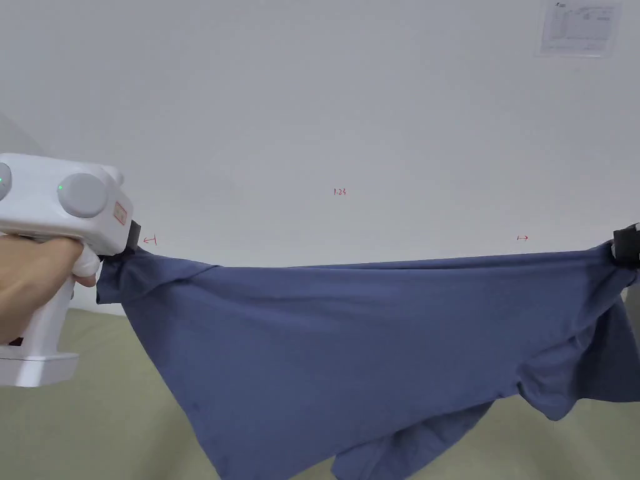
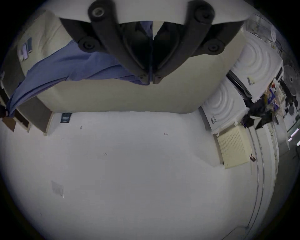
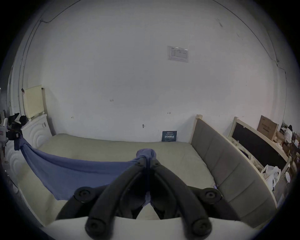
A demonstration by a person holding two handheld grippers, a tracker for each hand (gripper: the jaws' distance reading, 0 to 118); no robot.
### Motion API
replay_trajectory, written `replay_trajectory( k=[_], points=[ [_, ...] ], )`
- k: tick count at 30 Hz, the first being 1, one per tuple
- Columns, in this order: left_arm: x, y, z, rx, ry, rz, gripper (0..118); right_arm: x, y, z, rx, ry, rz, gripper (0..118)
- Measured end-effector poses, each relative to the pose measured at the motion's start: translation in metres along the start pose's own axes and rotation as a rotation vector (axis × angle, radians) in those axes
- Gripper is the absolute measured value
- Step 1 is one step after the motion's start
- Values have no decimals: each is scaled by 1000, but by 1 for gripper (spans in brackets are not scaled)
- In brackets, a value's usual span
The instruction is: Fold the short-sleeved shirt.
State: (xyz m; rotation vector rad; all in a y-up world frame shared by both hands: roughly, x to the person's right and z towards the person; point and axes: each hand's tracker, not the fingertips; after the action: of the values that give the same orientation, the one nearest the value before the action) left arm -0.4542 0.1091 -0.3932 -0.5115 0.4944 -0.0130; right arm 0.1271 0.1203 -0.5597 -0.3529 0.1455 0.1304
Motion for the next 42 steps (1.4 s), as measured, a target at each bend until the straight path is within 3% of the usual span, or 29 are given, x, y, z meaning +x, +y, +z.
replay_trajectory(
  k=[2, 8, 16, 20, 25, 35, 39, 42],
  points=[
    [6, -1, -15, -3, -1, 9, 1, -12, -1, -14, 5, -18, 47, 5],
    [15, -26, -70, -13, -9, 49, 1, -20, -29, -68, -15, -7, -33, 5],
    [14, -124, -117, -177, -62, 68, 1, -24, -141, -91, -119, 38, -53, 5],
    [8, -188, -100, -235, -95, 67, 1, -33, -208, -55, -128, 27, 16, 5],
    [-8, -262, -56, -306, -124, 69, 1, -31, -282, 7, -203, 85, -5, 5],
    [-49, -375, 25, -445, -174, 85, 1, -11, -408, 133, -317, 116, -192, 5],
    [-63, -398, 35, -468, -188, 121, 1, -7, -436, 153, -360, 105, -211, 5],
    [-68, -406, 30, -483, -192, 158, 1, -12, -444, 152, -377, 92, -183, 5]
  ],
)
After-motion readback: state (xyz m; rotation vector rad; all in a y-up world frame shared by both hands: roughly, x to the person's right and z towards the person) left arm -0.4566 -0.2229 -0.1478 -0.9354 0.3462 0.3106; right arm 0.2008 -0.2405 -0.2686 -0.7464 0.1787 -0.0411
